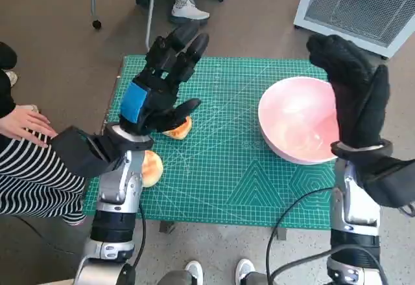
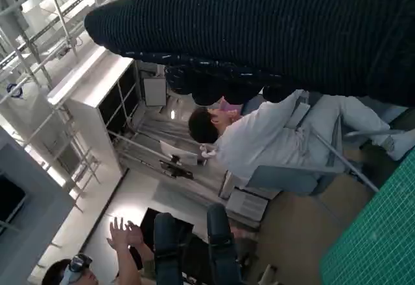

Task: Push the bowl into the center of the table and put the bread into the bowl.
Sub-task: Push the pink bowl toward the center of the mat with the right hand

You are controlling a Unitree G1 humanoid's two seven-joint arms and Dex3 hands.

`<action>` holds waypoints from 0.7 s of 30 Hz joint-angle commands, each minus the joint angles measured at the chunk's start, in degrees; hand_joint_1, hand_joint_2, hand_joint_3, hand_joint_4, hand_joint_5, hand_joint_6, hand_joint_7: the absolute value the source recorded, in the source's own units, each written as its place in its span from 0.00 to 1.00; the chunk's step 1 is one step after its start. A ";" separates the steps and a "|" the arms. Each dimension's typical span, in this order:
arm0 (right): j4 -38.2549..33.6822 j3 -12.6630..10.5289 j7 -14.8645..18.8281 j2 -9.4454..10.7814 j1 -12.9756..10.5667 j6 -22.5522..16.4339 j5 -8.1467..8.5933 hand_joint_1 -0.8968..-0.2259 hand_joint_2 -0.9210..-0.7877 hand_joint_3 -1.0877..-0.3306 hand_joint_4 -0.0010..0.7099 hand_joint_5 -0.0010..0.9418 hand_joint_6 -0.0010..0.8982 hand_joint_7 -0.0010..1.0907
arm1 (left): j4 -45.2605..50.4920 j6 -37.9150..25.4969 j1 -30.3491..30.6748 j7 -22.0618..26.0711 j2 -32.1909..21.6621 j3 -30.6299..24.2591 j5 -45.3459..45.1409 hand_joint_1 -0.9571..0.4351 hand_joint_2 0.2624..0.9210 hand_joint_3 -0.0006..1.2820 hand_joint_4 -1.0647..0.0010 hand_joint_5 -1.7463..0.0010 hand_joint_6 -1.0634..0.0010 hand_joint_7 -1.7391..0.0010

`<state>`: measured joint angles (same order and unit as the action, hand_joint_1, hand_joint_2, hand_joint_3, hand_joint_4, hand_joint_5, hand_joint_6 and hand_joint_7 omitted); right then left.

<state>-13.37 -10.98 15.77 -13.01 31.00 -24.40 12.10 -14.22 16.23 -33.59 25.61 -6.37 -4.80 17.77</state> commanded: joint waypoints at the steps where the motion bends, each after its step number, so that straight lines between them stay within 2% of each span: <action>1: -6.26 -3.80 -0.01 -3.83 0.11 -2.20 0.31 0.09 0.00 0.40 0.28 0.00 0.07 0.49 | 0.74 0.40 -0.33 -0.08 -0.33 -0.26 -0.31 0.22 1.00 0.20 0.88 0.97 1.00 0.70; 4: -11.08 -6.01 -2.49 -6.03 1.02 -4.75 -1.53 0.11 0.00 0.37 0.27 0.00 0.04 0.48 | 0.85 0.64 -0.07 -0.29 -0.55 -0.42 -0.59 0.22 1.00 0.20 0.88 0.97 1.00 0.70; 7: -15.28 -7.46 -4.38 -7.34 2.01 -6.46 -2.39 0.13 0.00 0.33 0.25 0.00 0.01 0.47 | 0.53 0.99 0.02 -0.29 -0.70 -0.59 -0.68 0.21 1.00 0.20 0.88 0.97 1.00 0.70; 15: -32.75 -11.19 -7.21 -11.05 6.52 -10.15 -1.22 0.15 0.00 0.30 0.21 0.00 0.00 0.46 | -0.60 1.97 0.04 -0.25 -0.93 -0.95 -0.81 0.20 1.00 0.20 0.88 0.97 1.00 0.69; 18: -38.54 -11.98 -8.29 -12.07 8.11 -10.05 -1.05 0.16 0.00 0.30 0.21 0.00 0.00 0.46 | -0.66 2.05 0.04 -0.44 -1.00 -0.99 -0.95 0.20 1.00 0.20 0.87 0.97 1.00 0.69; 21: -43.19 -12.42 -8.97 -12.93 9.33 -9.44 -0.95 0.21 0.00 0.27 0.20 0.00 0.00 0.46 | -0.75 2.08 0.00 -0.53 -1.08 -1.02 -1.05 0.20 1.00 0.20 0.87 0.97 1.00 0.69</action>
<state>-50.47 -22.62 8.07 -25.05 39.44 -34.87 11.06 -14.64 17.37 -33.57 25.32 -6.85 -5.44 17.64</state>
